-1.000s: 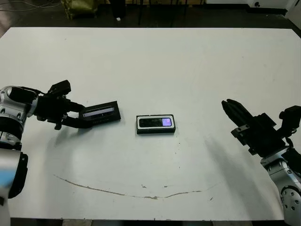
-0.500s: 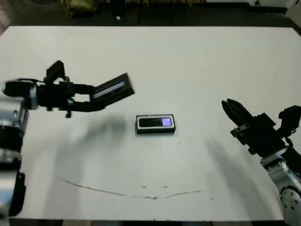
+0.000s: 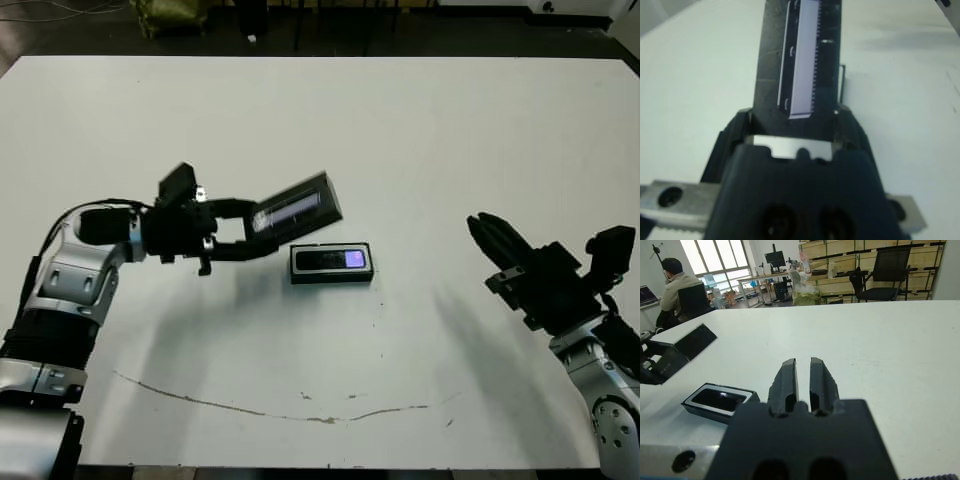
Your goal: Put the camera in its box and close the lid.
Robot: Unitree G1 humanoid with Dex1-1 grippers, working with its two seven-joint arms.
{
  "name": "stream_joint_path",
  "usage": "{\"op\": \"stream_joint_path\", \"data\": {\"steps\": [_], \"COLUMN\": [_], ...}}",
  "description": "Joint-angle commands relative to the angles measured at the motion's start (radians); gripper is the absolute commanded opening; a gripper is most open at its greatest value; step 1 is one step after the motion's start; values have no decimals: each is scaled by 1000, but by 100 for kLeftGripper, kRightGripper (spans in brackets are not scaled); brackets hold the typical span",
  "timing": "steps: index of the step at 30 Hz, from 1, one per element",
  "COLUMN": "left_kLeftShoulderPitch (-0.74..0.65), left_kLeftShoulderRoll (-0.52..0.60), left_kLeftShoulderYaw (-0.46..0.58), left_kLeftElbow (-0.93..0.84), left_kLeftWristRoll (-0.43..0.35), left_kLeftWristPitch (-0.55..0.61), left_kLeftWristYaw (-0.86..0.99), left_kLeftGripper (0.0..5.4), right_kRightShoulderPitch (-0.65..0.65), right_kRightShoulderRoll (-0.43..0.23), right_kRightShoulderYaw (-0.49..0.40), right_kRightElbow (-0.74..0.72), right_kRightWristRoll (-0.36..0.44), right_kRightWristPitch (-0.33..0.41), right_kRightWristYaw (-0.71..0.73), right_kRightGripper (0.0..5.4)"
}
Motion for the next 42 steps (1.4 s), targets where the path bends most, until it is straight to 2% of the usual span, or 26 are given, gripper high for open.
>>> {"op": "stream_joint_path", "data": {"steps": [1,9,12,24,35,42], "left_kLeftShoulderPitch": [-5,-52,-61,-114,-136,-140], "left_kLeftShoulderRoll": [-3,11,4,-46,-117,-136], "left_kLeftShoulderYaw": [-28,-108,-115,-147,-152,-160], "left_kLeftElbow": [45,149,184,318,350,318], "left_kLeftWristRoll": [26,96,106,140,124,117], "left_kLeftWristPitch": [-30,-2,-8,-88,-111,-47], "left_kLeftWristYaw": [-12,-63,-70,-64,-93,-110], "left_kLeftGripper": [207,207,207,207,207,207], "right_kRightShoulderPitch": [16,13,15,20,23,25], "right_kRightShoulderRoll": [5,6,4,6,8,13], "right_kRightShoulderYaw": [3,-1,-1,0,3,4], "right_kRightElbow": [-1,17,9,17,19,12], "right_kRightWristRoll": [-2,14,11,11,-7,4], "right_kRightWristPitch": [9,-7,11,-8,-19,-18], "right_kRightWristYaw": [-10,17,1,13,7,9], "right_kRightGripper": [0,0,0,0,0,0]}}
